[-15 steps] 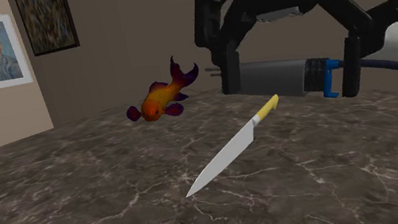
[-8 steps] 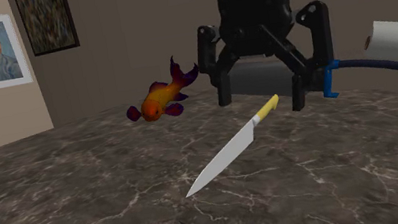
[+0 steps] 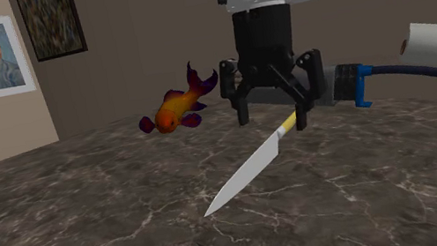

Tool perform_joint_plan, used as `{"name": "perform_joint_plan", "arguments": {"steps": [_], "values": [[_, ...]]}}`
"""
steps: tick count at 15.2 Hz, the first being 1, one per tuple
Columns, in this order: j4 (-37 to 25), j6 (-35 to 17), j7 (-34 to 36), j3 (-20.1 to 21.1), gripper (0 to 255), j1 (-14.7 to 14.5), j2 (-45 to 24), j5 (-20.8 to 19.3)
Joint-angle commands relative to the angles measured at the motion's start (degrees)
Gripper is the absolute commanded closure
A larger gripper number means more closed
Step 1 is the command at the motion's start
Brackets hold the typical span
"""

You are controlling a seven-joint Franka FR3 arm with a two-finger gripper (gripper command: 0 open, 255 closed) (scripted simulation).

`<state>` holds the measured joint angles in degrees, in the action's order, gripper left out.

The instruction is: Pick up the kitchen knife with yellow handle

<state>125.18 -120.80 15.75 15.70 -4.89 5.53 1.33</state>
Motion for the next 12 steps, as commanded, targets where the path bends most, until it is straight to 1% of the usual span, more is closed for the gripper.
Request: {"name": "perform_joint_plan", "arguments": {"steps": [1,6,8,9,12], "values": [[0.3,-1.6,0.4,0.2,0,-0.1,-1.1,-0.3],[2.7,-5.9,0.8,0.3,0,-0.1,-3.1,-1.0],[2.7,-5.9,0.8,0.3,0,-0.1,-3.1,-1.0],[2.6,-5.9,0.9,0.3,255,-0.1,-3.2,-1.0],[2.6,-5.9,0.9,0.3,255,-0.1,-3.2,-1.0]]}}
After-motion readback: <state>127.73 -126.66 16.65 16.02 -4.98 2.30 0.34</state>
